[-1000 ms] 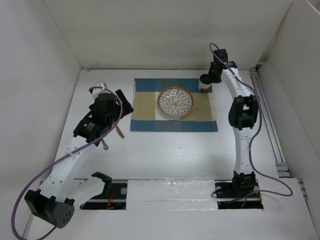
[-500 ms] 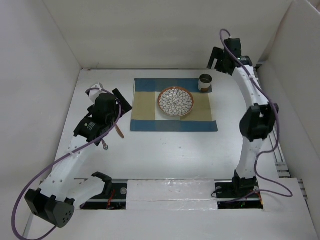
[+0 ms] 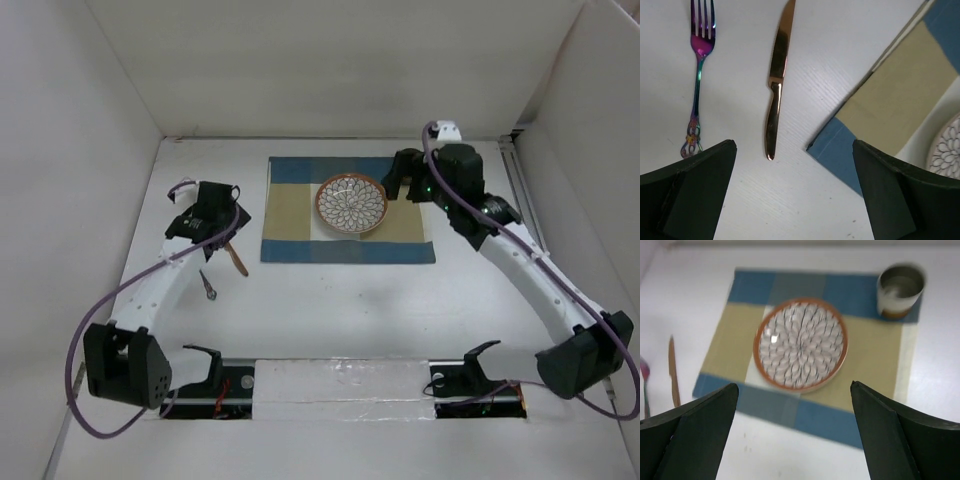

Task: Set the dinner table for one person

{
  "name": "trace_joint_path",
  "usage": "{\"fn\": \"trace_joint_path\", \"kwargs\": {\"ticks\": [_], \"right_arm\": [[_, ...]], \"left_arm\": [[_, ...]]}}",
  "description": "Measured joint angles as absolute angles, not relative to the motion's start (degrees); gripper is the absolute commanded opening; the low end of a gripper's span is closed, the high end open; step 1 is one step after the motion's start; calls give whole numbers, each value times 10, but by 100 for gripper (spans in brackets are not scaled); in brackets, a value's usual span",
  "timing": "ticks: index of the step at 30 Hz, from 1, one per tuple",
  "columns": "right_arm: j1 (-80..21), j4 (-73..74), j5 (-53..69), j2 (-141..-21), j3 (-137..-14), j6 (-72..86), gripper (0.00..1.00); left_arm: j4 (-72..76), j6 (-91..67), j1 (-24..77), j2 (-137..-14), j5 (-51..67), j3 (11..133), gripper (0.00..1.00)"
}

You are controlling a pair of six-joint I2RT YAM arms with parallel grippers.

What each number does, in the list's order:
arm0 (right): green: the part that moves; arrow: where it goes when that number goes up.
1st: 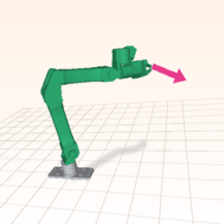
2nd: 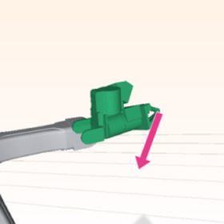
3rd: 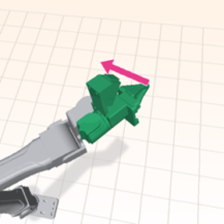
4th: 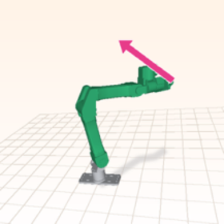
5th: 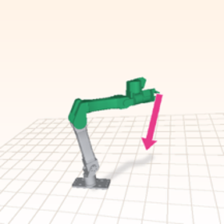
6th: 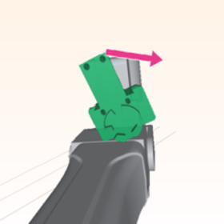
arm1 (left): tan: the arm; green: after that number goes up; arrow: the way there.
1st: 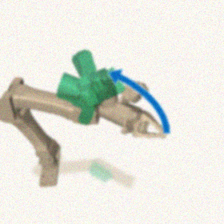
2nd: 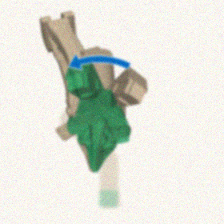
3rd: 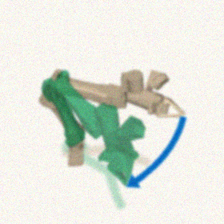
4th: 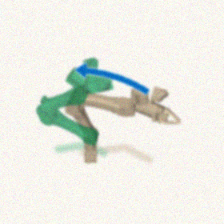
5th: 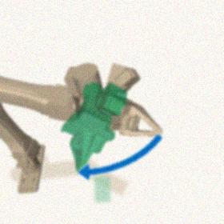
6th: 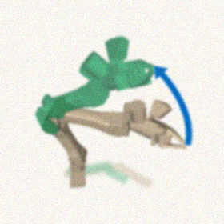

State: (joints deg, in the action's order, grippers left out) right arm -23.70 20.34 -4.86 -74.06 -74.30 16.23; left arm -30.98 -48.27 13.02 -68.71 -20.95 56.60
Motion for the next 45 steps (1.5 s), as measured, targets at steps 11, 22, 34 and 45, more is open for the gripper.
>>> {"fn": "trace_joint_path", "kwargs": {"ticks": [11,22,34,45], "right_arm": [[-328,190,-49,-576,-595,176,100],[-331,197,-49,-534,-558,177,100],[-331,203,-49,-498,-553,175,100],[-331,202,-47,-487,-553,176,100]], "left_arm": [[-313,-476,128,-914,-174,617,95],[-306,-474,101,-966,-129,613,81],[-295,-455,69,-997,-113,615,65],[-317,-440,69,-1016,-107,638,54]]}}
